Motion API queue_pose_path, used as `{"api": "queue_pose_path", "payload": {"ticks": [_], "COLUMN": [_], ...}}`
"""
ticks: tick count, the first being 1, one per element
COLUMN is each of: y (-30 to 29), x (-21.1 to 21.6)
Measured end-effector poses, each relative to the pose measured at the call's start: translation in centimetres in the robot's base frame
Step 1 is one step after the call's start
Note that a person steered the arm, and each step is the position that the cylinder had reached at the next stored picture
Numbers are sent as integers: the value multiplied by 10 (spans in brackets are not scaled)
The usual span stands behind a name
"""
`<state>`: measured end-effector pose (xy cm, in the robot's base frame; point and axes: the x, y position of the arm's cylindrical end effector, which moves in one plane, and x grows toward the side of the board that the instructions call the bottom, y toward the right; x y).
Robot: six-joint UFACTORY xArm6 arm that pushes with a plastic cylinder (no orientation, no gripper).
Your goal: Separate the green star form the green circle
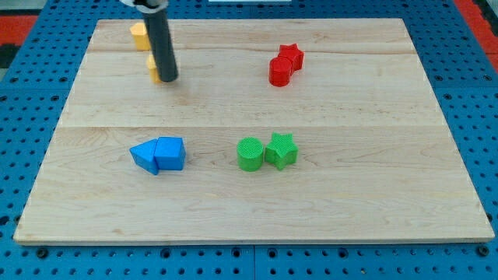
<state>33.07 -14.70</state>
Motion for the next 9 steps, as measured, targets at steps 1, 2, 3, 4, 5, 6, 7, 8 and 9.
{"api": "queue_pose_path", "payload": {"ticks": [1,2,3,4,5,6,7,8,9], "y": [-2,-19,-19,34,45,52,98,151,190], "x": [-28,-40,-40,-18,-10,-6,7,8,41]}}
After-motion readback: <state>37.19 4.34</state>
